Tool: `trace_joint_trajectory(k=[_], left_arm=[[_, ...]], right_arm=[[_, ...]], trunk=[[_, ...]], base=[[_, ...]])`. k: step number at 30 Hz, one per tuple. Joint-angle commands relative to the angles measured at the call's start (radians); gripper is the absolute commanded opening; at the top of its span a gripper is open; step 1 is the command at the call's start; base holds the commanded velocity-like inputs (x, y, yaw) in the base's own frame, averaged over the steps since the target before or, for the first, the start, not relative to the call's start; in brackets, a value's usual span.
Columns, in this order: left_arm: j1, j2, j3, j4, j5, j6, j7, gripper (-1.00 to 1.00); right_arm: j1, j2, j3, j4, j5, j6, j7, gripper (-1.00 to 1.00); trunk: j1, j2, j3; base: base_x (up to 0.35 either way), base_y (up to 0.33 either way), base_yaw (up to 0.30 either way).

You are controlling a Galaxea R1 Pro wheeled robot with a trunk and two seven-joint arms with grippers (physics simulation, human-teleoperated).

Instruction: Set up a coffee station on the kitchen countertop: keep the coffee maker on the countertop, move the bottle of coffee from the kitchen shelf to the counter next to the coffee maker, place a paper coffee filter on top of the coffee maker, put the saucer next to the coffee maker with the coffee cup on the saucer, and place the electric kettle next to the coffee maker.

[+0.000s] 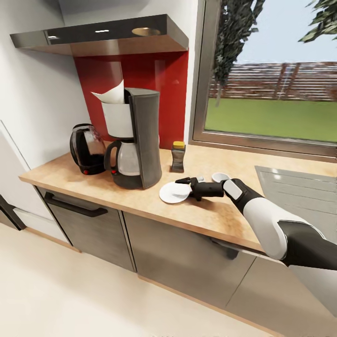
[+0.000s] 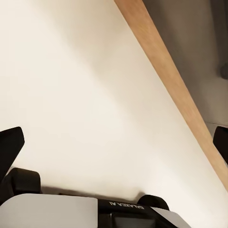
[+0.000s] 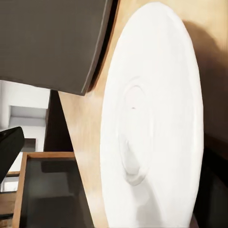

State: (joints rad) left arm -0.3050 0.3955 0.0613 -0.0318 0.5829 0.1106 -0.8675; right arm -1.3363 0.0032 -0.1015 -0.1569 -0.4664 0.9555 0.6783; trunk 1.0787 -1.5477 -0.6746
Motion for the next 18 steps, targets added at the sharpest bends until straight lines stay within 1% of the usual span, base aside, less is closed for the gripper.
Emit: trace_joint_trajectory(k=[1,9,13,18], left_arm=[[0.000,0.000,0.006,0.000,0.000,0.011,-0.004,1.00],[0.000,0.000,0.006,0.000,0.000,0.011,-0.004,1.00],[0.000,0.000,0.006,0.000,0.000,0.011,-0.004,1.00],[0.000,0.000,0.006,0.000,0.000,0.011,-0.004,1.00]], right_arm=[[0.000,0.000,0.026,0.036,0.063,-0.011,0.000,1.00],[0.000,0.000,0.026,0.035,0.063,-0.011,0.000,1.00],[0.000,0.000,0.026,0.036,0.063,-0.011,0.000,1.00],[0.000,0.000,0.026,0.035,0.063,-0.011,0.000,1.00]], trunk=[[0.000,0.000,-0.001],[0.000,0.000,-0.001],[0.000,0.000,-0.001],[0.000,0.000,-0.001]], base=[[-0.031,-0.016,0.000],[-0.089,-0.069,0.000],[-0.014,-0.026,0.000],[-0.002,-0.121,0.000]])
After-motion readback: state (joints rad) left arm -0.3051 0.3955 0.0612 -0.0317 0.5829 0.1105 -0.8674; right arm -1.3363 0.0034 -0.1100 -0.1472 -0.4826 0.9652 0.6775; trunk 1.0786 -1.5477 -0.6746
